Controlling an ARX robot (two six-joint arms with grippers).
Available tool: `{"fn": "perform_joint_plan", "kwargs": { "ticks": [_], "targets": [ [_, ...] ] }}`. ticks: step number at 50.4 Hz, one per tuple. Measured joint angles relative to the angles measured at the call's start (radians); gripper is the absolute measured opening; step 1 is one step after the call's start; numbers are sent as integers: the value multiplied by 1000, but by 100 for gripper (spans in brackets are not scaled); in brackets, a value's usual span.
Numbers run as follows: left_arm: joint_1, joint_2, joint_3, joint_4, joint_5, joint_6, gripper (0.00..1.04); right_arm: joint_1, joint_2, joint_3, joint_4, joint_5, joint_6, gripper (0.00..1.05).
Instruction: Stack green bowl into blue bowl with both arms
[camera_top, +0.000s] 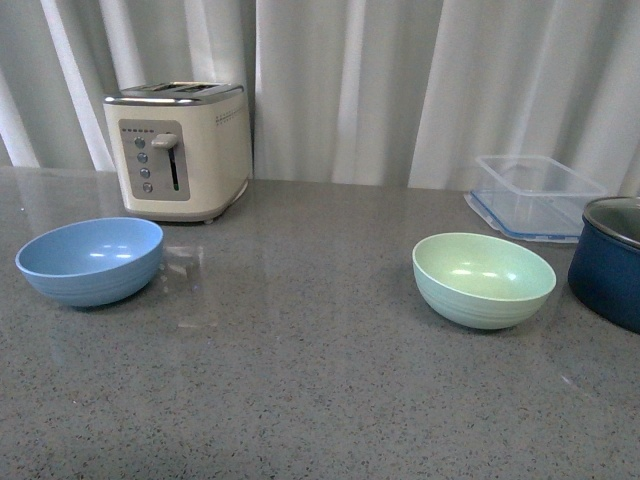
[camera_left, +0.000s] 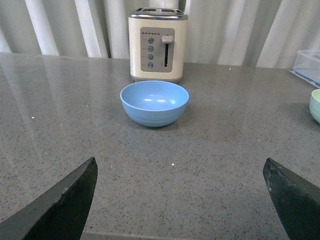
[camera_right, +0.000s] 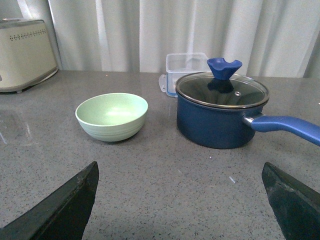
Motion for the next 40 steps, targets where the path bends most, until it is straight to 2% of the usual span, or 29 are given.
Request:
{"fn": "perform_joint_plan", "kwargs": {
  "ticks": [40],
  "targets": [
    [0,0,0,0,0,0,98,0,0,0,0,0,0,95]
  ]
}}
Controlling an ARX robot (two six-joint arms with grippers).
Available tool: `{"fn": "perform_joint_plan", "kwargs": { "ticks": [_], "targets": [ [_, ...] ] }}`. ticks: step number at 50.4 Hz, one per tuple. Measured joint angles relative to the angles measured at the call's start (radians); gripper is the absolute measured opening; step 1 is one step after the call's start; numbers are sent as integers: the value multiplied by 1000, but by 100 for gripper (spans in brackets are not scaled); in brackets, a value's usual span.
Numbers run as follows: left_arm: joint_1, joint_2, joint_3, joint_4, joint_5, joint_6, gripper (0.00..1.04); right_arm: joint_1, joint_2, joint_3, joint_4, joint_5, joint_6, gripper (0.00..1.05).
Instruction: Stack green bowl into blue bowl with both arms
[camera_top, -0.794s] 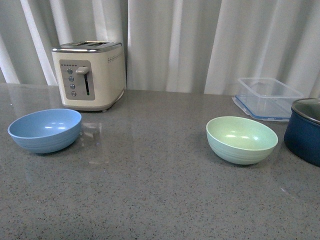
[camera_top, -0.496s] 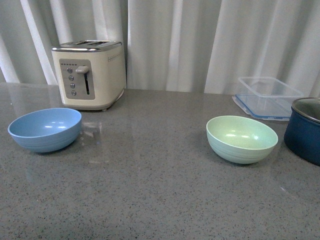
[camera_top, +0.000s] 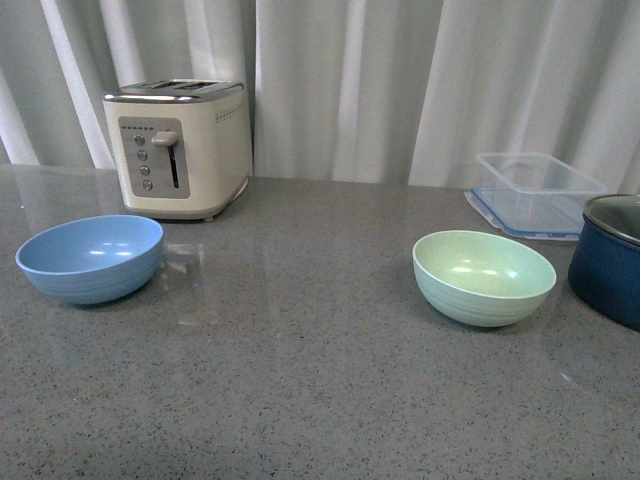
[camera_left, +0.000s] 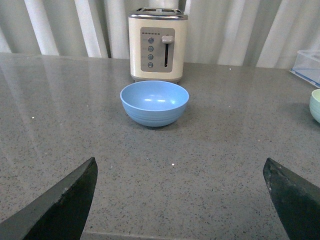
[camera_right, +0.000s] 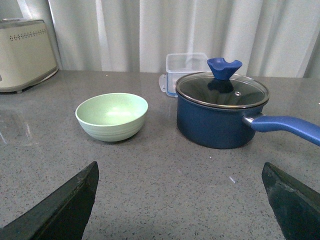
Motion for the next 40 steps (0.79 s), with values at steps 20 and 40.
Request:
{"fn": "perform_joint_plan", "kwargs": {
  "ticks": [20,40],
  "targets": [
    [-71,135,10,86,-311,45,98,0,0,0,0,0,0,95],
    [19,541,281,143,-225,-69,98,0,0,0,0,0,0,95]
  ]
}}
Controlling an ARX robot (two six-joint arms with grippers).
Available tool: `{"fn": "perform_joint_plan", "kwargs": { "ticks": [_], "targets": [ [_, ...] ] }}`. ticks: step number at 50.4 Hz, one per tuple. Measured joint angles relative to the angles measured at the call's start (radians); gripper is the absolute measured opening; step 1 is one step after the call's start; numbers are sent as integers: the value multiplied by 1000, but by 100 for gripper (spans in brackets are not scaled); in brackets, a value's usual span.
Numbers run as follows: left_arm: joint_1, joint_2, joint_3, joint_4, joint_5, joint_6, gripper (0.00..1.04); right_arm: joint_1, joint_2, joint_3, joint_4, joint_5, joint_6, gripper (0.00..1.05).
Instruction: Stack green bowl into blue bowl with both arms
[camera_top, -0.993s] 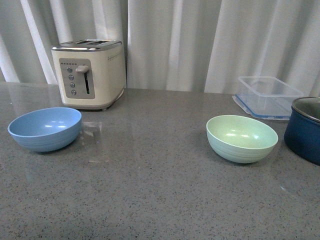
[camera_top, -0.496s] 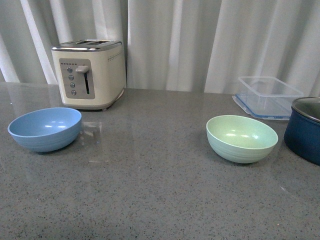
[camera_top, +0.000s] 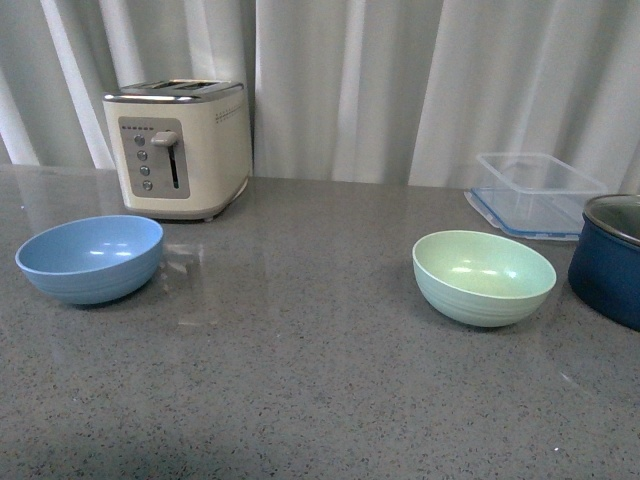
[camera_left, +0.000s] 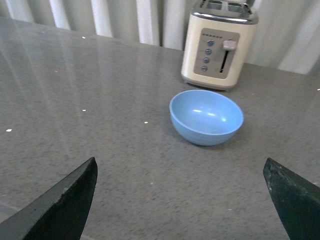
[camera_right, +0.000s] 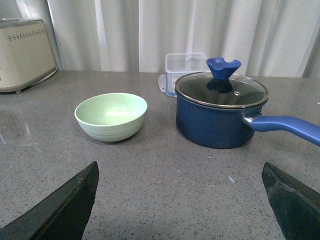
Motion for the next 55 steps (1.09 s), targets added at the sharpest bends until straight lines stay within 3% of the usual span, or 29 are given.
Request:
{"fn": "perform_joint_plan", "kwargs": {
  "ticks": [27,39,55],
  "targets": [
    [130,631,525,-118,144,-256,98,0,0,0,0,0,0,95],
    [132,883,737,-227,216,-343,98,0,0,0,0,0,0,95],
    [104,1089,899,-293,203,-380,98,0,0,0,0,0,0,95]
  ]
}}
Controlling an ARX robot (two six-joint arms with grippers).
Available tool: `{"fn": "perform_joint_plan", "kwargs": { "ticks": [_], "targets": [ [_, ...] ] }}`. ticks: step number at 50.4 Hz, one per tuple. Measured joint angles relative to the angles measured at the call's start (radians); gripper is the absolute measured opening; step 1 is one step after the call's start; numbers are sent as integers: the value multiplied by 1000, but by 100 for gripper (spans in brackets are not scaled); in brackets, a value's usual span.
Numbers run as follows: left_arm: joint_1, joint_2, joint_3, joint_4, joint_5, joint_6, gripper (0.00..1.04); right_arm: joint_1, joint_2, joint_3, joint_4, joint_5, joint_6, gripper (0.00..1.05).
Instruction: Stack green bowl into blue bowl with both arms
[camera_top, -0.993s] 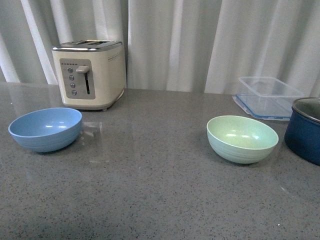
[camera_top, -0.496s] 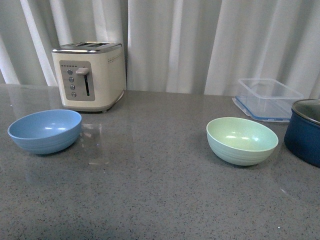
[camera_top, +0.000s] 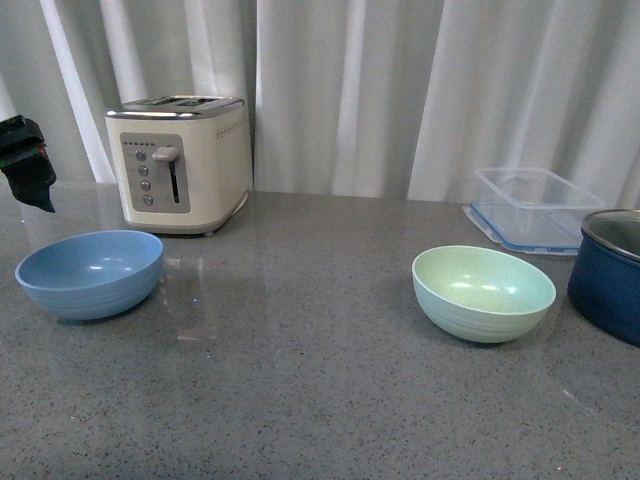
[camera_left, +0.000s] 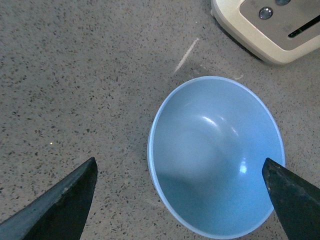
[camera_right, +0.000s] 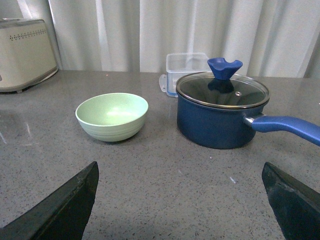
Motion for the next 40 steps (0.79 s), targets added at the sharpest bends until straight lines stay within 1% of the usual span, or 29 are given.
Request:
{"fn": "perform_joint_plan", "kwargs": {
  "ticks": [10,23,29,32,36,40],
  "targets": [
    [-19,123,80,-20,-8,-13,98,0,0,0,0,0,0,95],
    [-50,216,125,-30,-31,-19,97,0,0,0,0,0,0,95],
    [-53,230,125,-29,-50,-18,75,0,0,0,0,0,0,95],
    [-53,231,125,-29,-48,-19,67,0,0,0,0,0,0,95],
    [-52,231,125,-27,-46,-19,53,0,0,0,0,0,0,95],
    [-52,228,124,-27,-46,-19,42,0,0,0,0,0,0,95]
  ]
}}
